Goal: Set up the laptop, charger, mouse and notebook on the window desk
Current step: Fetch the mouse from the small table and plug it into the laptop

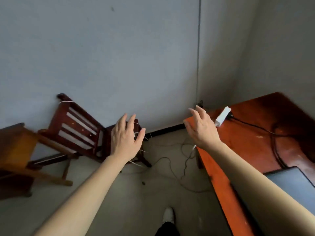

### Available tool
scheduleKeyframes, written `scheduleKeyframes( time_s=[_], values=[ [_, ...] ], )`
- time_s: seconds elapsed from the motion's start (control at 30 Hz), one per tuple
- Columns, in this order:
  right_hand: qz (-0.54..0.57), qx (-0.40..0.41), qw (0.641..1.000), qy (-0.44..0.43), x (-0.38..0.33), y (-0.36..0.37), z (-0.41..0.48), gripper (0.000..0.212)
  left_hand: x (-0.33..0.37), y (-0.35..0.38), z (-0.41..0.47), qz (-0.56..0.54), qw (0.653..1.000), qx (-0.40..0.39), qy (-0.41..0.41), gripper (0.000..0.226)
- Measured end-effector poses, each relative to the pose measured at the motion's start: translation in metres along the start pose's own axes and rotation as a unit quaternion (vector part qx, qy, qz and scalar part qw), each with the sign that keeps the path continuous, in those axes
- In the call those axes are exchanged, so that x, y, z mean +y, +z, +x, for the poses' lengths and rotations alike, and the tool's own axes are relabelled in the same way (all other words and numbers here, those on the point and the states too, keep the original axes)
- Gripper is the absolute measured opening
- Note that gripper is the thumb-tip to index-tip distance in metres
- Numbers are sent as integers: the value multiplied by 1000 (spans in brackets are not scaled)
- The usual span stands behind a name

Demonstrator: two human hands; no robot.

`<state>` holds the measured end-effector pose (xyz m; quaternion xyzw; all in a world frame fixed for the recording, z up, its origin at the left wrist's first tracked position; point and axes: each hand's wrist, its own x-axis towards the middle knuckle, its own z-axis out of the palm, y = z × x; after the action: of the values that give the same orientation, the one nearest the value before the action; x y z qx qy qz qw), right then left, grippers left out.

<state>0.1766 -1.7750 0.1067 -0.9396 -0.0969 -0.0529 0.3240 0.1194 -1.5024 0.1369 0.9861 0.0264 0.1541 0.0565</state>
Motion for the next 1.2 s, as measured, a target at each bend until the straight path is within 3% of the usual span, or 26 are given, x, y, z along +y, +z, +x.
scheduleKeyframes(
  time_s=[0.33, 0.43, 0.57, 0.67, 0.93, 1.2],
  values=[
    [36, -110, 966, -230, -275, 161, 21, 49, -252, -84, -117, 49, 974, 73, -207, 68],
    [23, -126, 939, -319, -377, 228, 12, 50, -338, -116, -156, 91, 962, 106, -234, 68],
    [6, -177, 886, -428, -530, 312, -17, 54, -464, -173, -218, 143, 923, 131, -331, 71],
    [-18, -166, 856, -489, -607, 354, -30, 57, -528, -204, -254, 167, 898, 133, -384, 72],
    [-31, -212, 808, -549, -753, 482, -61, 62, -658, -232, -337, 184, 839, 129, -495, 72],
    [-10, -233, 769, -595, -890, 634, -28, 66, -836, -236, -320, 193, 810, 116, -541, 74]
  ],
)
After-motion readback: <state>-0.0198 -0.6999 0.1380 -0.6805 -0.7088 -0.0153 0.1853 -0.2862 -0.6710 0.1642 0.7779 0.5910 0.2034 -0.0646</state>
